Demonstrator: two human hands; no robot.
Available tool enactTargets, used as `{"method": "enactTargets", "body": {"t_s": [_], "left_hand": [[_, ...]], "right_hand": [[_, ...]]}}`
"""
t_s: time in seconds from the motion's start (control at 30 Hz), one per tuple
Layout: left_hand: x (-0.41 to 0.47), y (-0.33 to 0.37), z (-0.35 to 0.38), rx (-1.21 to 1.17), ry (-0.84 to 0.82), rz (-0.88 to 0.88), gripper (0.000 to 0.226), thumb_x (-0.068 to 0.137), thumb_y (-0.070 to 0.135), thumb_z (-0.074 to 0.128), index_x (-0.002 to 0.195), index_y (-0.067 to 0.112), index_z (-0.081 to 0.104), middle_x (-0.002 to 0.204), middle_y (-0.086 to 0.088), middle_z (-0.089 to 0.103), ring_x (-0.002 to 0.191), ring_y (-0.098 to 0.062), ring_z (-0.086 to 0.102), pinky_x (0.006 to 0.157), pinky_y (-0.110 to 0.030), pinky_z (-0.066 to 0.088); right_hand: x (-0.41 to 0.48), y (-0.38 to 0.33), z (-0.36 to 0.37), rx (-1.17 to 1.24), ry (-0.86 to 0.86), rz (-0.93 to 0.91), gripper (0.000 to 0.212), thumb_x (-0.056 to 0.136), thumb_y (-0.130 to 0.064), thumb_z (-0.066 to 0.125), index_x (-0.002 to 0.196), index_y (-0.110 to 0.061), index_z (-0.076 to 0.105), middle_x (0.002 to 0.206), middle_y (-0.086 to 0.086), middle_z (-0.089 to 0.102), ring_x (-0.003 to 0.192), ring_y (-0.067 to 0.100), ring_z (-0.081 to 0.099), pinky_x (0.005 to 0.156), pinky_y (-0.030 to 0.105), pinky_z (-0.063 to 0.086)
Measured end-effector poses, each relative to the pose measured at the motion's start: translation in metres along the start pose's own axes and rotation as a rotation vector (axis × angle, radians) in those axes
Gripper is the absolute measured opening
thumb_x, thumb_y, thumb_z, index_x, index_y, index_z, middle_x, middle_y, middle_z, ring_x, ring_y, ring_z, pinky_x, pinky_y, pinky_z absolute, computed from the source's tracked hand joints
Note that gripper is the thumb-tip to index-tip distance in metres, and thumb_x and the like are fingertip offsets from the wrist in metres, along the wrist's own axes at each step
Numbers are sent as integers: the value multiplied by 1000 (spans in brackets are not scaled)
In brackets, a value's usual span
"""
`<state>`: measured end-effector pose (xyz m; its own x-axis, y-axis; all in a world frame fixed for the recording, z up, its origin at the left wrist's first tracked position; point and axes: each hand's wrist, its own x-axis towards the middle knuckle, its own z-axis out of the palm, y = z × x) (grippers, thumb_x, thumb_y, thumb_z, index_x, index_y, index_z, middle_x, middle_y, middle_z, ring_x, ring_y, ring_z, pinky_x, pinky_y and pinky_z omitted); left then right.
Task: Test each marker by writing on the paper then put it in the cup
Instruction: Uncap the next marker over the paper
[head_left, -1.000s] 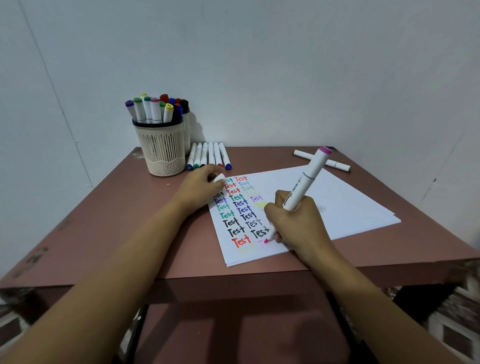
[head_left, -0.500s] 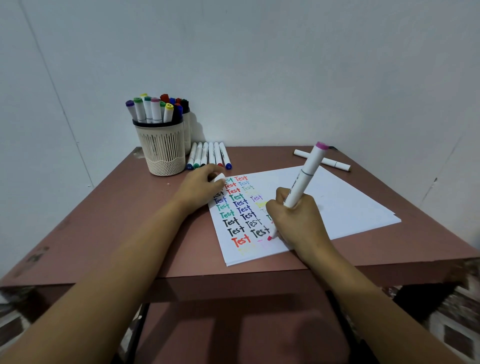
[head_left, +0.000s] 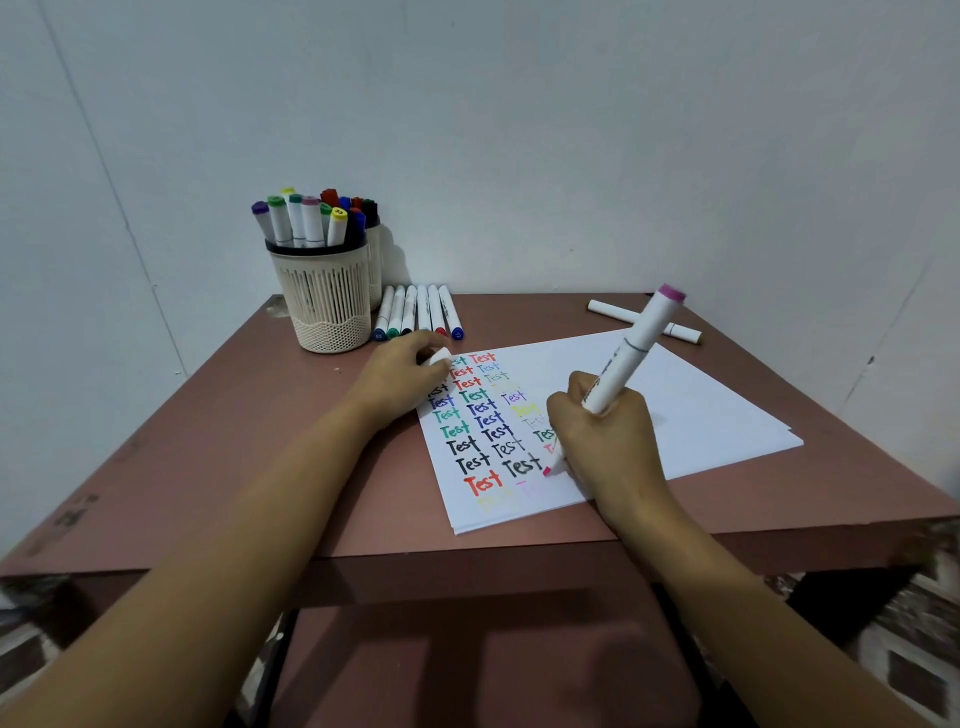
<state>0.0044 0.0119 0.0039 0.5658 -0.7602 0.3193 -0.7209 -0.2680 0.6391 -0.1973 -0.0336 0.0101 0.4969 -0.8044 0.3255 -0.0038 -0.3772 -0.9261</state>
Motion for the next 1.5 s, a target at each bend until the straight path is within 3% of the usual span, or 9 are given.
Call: {"method": "enactTargets", "body": {"t_s": [0.07,0.23,0.47,0.6,0.8,1.03,1.17,1.33,1.5], "left_hand": [[0,0,0,9,0,7,29,91,19,54,120,17,59,116,-1,60,93,-6,48,69,-12,30],[0,0,-1,28,-10,27,27,92,18,52,117,16,61,119,0,61,95,-5,48,69,-12,29],[0,0,0,48,-9,26,30,92,19,52,120,16,60,122,-1,60,96,-5,47,72,-14,30],[1,0,0,40,-8,22,30,92,20,53,120,15,60,120,-2,61,95,-6,48,71,-13,30],[0,1,-1,31,-16,31,27,92,19,52,118,16,60,117,-1,61,93,-6,48,66,-12,29],[0,1,1,62,-20,38,28,93,19,50,119,16,59,117,-2,60,93,-6,48,72,-16,31],[-1,1,3,26,-21,41,35,93,19,52,128,18,52,115,-2,60,92,-7,49,72,-14,34],[-2,4,4,10,-15,90,39,92,21,53,130,18,47,106,-1,62,90,-13,55,69,-17,37],[-6,7,5,6,51,145,29,90,19,57,118,15,50,96,3,59,85,-13,53,68,-20,35]], "right_hand": [[0,0,0,-34,-1,-10,43,83,0,49,56,-18,20,42,-9,18,43,9,20,40,14,21],[2,-2,2,-58,-32,35,41,83,-1,47,56,-17,21,46,-10,21,53,16,27,46,22,31],[2,-3,0,-61,-79,81,38,85,0,45,56,-14,27,61,10,32,57,21,34,36,12,32],[5,0,1,-13,-12,103,34,83,-2,47,57,-14,28,63,12,35,60,23,37,52,26,38],[3,2,3,-21,-2,56,41,85,-2,49,54,-17,25,40,-11,26,51,16,38,40,16,33],[4,5,1,21,45,61,40,86,-1,48,57,-16,24,37,-11,23,37,6,27,37,13,26],[7,6,-2,104,54,77,39,90,-20,60,57,-11,40,41,-10,40,43,12,51,44,18,39],[31,-15,-6,109,-63,74,43,85,-42,65,56,-12,53,43,-4,46,44,11,42,44,19,33],[75,-19,11,260,-137,158,36,86,-33,67,62,-11,52,49,1,49,48,11,44,48,21,37]]}}
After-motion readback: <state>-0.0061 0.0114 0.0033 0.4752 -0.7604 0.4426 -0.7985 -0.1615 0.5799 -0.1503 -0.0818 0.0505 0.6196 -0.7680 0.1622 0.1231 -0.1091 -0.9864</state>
